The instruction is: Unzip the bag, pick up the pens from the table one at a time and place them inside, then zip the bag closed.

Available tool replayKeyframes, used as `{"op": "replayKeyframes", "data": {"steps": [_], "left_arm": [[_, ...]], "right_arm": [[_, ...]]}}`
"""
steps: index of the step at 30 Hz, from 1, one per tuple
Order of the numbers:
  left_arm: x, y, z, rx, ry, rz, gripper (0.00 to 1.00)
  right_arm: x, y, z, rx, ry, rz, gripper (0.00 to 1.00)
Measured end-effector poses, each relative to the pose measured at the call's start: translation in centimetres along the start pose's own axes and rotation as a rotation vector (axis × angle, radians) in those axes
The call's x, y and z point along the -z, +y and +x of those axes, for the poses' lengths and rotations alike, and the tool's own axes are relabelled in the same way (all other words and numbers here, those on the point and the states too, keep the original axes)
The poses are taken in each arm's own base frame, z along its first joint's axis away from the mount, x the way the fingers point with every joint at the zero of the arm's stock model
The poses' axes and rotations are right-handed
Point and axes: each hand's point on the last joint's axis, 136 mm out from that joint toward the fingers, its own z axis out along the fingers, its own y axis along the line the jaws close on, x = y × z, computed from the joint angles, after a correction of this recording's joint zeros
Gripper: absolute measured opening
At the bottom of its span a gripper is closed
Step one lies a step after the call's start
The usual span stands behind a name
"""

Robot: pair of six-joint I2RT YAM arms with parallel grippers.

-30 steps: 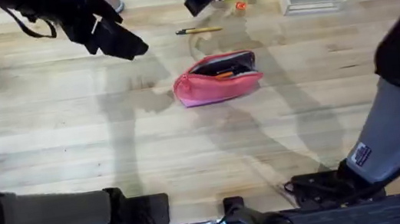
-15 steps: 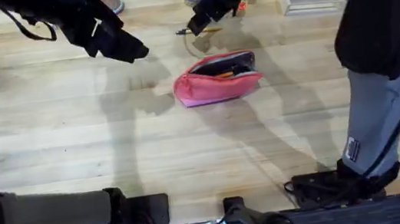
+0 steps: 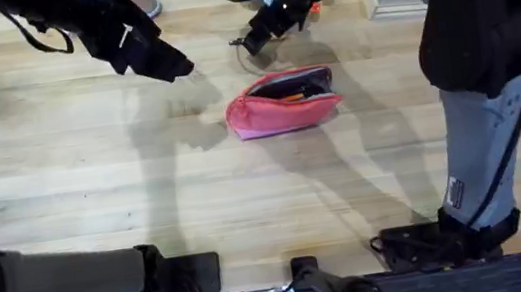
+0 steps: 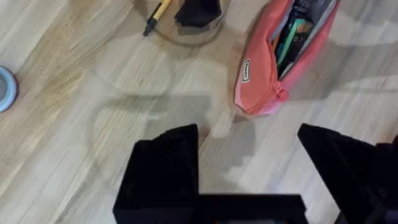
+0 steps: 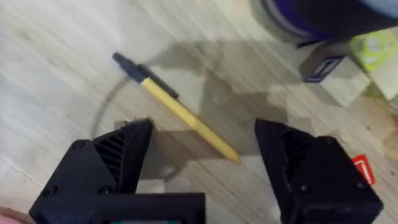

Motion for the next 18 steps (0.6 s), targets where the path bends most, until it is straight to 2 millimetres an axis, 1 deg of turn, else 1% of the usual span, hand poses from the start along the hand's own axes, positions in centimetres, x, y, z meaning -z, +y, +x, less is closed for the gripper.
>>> {"op": "replayKeyframes", "data": {"steps": [3, 5, 7, 10, 12, 16, 18], "left_arm": [[0.0, 0.0, 0.0, 0.0, 0.0, 0.0, 0.995], [0.0, 0.0, 0.0, 0.0, 0.0, 0.0, 0.995], [0.0, 0.0, 0.0, 0.0, 0.0, 0.0, 0.995], [0.0, 0.0, 0.0, 0.0, 0.0, 0.0, 0.996], [0.0, 0.0, 0.0, 0.0, 0.0, 0.0, 0.995], [0.0, 0.0, 0.0, 0.0, 0.0, 0.0, 0.995], [0.0, 0.0, 0.0, 0.0, 0.0, 0.0, 0.995]], "right_arm": [[-0.11, -0.09, 0.02, -0.004, 0.0, -0.006, 0.98], [-0.09, 0.01, 0.09, -0.004, 0.003, -0.011, 0.915], [-0.06, 0.06, 0.22, -0.005, 0.01, -0.013, 0.814], [-0.02, 0.1, 0.34, -0.003, 0.016, -0.015, 0.688], [-0.01, 0.09, 0.38, 0.001, 0.017, -0.016, 0.626], [0.02, -0.05, 0.43, 0.006, 0.018, -0.014, 0.415], [0.04, -0.25, 0.47, 0.004, 0.02, -0.008, 0.269]]}}
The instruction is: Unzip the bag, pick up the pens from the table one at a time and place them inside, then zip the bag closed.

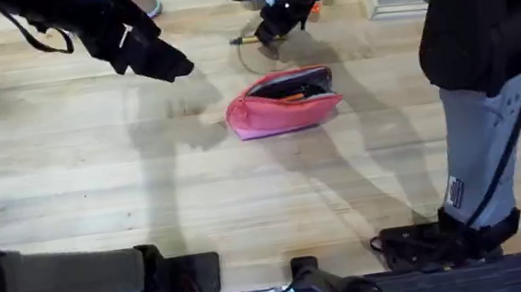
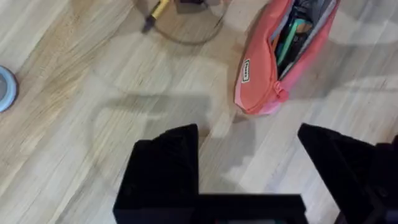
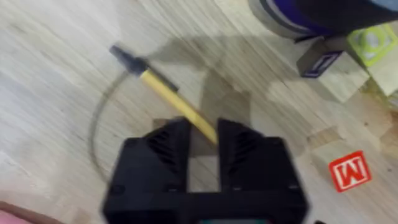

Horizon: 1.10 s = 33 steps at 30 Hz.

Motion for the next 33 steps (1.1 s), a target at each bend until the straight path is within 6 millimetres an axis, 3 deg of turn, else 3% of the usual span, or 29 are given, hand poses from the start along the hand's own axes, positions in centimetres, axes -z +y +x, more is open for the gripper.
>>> {"op": "replayKeyframes", "data": {"steps": [3, 4, 18, 26, 27, 33], "left_arm": [[0.0, 0.0, 0.0, 0.0, 0.0, 0.0, 0.995], [0.0, 0.0, 0.0, 0.0, 0.0, 0.0, 0.995], [0.0, 0.0, 0.0, 0.0, 0.0, 0.0, 0.995], [0.0, 0.0, 0.0, 0.0, 0.0, 0.0, 0.995], [0.0, 0.0, 0.0, 0.0, 0.0, 0.0, 0.996], [0.0, 0.0, 0.0, 0.0, 0.0, 0.0, 0.995]], "right_arm": [[0.1, -0.5, 0.0, -0.001, -0.002, 0.013, 0.058], [0.1, -0.5, -0.1, -0.001, -0.003, 0.013, 0.041], [1.1, -0.6, -0.6, 0.108, -0.018, 0.02, 0.028], [6.8, -0.8, -3.6, 0.181, -0.12, 0.064, 0.03], [9.1, -0.6, -3.8, 0.208, -0.13, 0.07, 0.03], [13.2, 0.5, -3.3, 0.314, -0.119, 0.069, 0.031]]}}
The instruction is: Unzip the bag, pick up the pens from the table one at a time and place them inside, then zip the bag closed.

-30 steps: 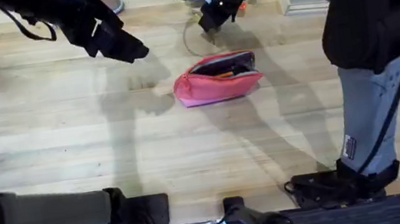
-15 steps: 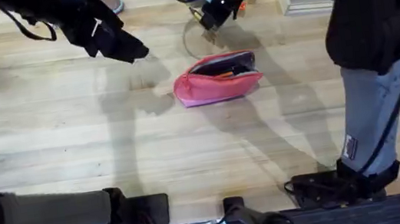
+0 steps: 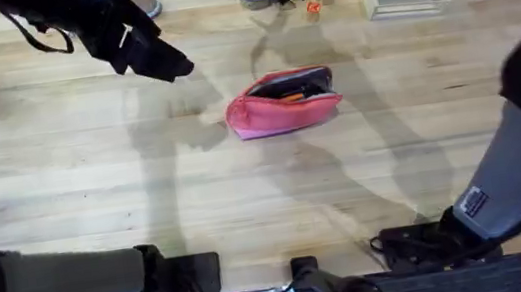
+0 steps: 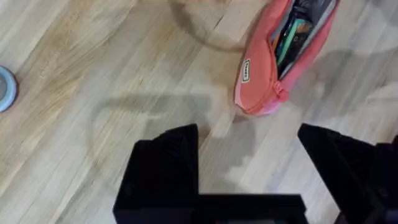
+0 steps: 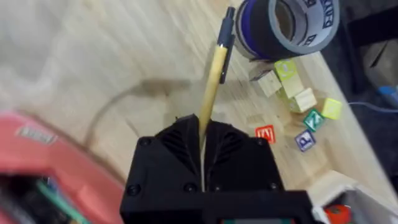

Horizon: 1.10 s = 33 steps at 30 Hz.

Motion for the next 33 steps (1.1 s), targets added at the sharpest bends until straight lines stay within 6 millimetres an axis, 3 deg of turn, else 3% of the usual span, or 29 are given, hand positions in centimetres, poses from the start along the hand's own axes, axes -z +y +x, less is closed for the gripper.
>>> {"op": "replayKeyframes", "data": {"steps": [10, 17, 22, 33], "left_arm": [[0.0, 0.0, 0.0, 0.0, 0.0, 0.0, 0.995], [0.0, 0.0, 0.0, 0.0, 0.0, 0.0, 0.995], [0.0, 0.0, 0.0, 0.0, 0.0, 0.0, 0.995], [0.0, 0.0, 0.0, 0.0, 0.0, 0.0, 0.995]], "right_arm": [[9.4, 0.7, -1.4, 0.202, -0.069, 0.053, 0.031], [14.3, 1.0, -1.8, 0.251, -0.131, 0.11, 0.031], [16.0, 2.4, -0.1, 0.299, -0.139, 0.123, 0.031], [17.6, 6.6, 5.6, 0.498, -0.098, 0.105, 0.031]]}}
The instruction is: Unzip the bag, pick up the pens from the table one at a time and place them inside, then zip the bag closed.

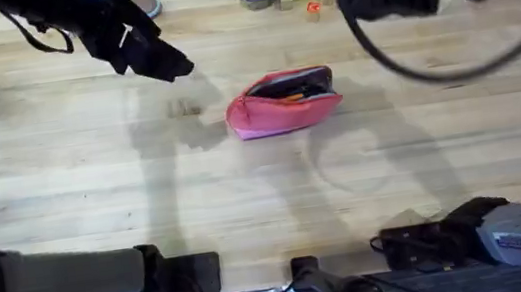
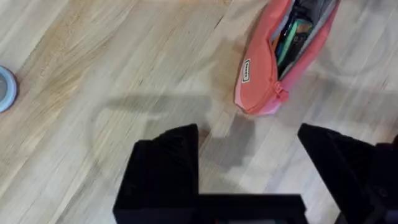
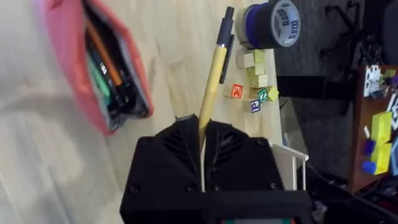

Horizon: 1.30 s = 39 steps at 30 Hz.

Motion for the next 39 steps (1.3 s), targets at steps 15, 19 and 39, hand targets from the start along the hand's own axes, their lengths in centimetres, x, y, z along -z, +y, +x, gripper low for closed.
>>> {"op": "replayKeyframes", "data": {"steps": [15, 19, 39], "left_arm": [[0.0, 0.1, 0.0, -0.002, -0.002, -0.002, 0.995], [0.0, 0.1, 0.0, -0.002, -0.002, -0.002, 0.995], [0.0, 0.1, 0.0, -0.002, -0.001, -0.002, 0.995]], "right_arm": [[-4.6, 7.9, 4.6, 0.182, 0.069, -0.177, 0.031], [-5.5, 9.0, 5.3, 0.186, 0.077, -0.198, 0.031], [-11.0, 9.7, 5.5, 0.263, 0.071, -0.235, 0.031]]}}
